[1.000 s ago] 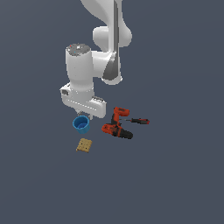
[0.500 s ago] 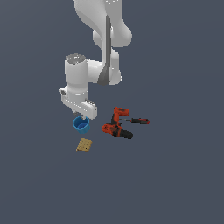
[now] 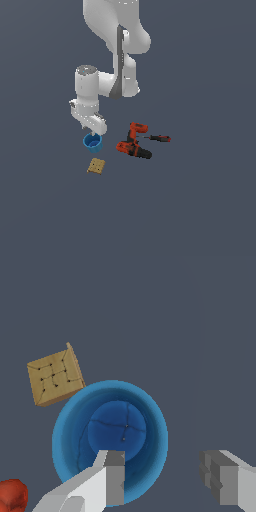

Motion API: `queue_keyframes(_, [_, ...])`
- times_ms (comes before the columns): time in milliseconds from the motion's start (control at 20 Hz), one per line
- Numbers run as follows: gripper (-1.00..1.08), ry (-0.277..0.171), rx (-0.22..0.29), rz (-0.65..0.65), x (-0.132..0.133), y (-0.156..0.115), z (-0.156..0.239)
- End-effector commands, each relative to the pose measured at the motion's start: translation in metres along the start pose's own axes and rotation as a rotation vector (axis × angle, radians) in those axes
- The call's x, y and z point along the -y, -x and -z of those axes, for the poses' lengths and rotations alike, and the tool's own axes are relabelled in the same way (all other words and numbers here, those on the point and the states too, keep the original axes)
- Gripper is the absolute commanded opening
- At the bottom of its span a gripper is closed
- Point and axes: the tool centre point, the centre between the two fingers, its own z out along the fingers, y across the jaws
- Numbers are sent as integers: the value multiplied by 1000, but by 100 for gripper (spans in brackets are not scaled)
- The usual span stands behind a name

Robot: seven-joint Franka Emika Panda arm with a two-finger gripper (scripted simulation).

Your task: Pick up a designated object from a clutter of objects.

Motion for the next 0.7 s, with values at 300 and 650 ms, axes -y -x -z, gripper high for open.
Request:
queue_keyframes(300, [28,0,-7,-16,-6,3,-3])
queue_keyframes(650, [28,0,-7,-17,-6,4,-17])
